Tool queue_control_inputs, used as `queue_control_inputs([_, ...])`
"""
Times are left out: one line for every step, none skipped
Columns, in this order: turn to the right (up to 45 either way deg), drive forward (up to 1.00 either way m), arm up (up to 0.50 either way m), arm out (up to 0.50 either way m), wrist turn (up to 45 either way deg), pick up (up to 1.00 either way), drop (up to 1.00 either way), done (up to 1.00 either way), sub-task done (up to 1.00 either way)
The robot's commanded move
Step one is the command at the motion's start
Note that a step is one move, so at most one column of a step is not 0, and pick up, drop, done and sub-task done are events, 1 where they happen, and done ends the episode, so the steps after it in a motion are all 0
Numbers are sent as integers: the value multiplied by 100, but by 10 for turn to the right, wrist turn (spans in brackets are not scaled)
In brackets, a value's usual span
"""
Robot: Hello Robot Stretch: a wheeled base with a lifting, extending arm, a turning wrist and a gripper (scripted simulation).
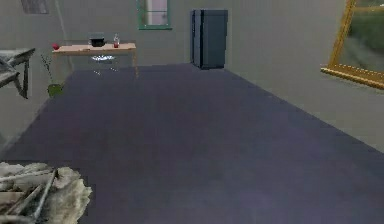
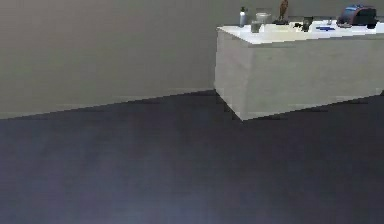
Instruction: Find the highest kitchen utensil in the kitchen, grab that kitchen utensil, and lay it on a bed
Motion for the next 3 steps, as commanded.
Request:
queue_control_inputs([-90,0,0,0,0,0,0,0,0])
queue_control_inputs([0,100,0,0,0,0,0,0,0])
queue_control_inputs([0,80,0,0,0,0,0,0,0])
